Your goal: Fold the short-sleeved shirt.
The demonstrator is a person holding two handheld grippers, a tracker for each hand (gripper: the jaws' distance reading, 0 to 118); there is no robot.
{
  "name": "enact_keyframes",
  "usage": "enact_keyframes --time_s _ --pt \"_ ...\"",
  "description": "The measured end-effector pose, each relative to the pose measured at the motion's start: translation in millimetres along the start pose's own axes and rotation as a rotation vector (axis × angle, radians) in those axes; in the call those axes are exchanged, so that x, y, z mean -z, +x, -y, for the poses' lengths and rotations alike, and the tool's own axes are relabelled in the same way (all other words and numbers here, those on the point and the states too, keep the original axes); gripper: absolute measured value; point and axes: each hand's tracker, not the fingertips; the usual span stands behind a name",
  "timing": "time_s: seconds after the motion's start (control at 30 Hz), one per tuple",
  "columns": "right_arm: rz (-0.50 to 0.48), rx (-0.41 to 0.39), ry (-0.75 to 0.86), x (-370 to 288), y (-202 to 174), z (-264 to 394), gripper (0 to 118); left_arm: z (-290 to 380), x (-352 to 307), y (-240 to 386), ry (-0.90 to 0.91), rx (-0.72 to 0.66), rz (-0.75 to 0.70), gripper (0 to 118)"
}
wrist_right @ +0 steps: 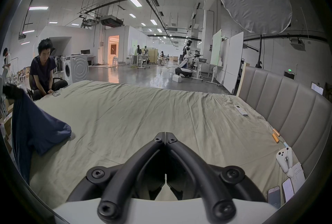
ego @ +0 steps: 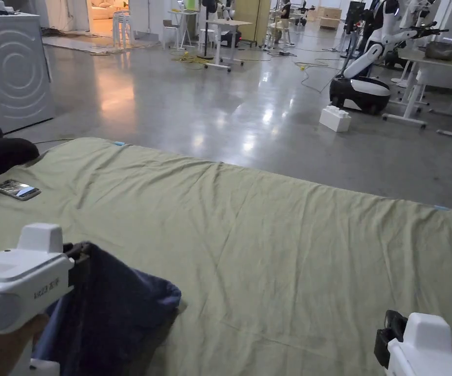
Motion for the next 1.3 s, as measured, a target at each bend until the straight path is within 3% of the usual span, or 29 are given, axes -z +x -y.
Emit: enact_keyframes --time_s 0.3,0.57,0.87,1.2,1.23,1.3 --pt "0.045 0.038 0.039 -16.3 34.8 -9.5 0 -77.2 -15.5 113.0 0.145 0.062 0.246 3" --pt "0.126 0.058 0.066 -38.2 79.5 -9.7 0 -90.0 -6.1 232.4 0.143 0.165 0.481 3" --pt "0.215 0.086 0.05 -59.9 121.5 5.0 0 -15.0 -3.9 353.7 -0.025 0.291 0.723 3" --pt "0.238 0.111 0.005 -65.2 133.3 25.5 0 95.4 -6.0 386.9 -0.209 0.357 0.772 4" --pt "0.236 0.113 0.001 -65.0 132.7 25.4 0 98.9 -5.6 385.6 -0.218 0.354 0.772 12" --pt "0.23 0.113 -0.001 -64.9 131.1 25.5 0 103.0 -5.6 382.6 -0.227 0.357 0.75 47"
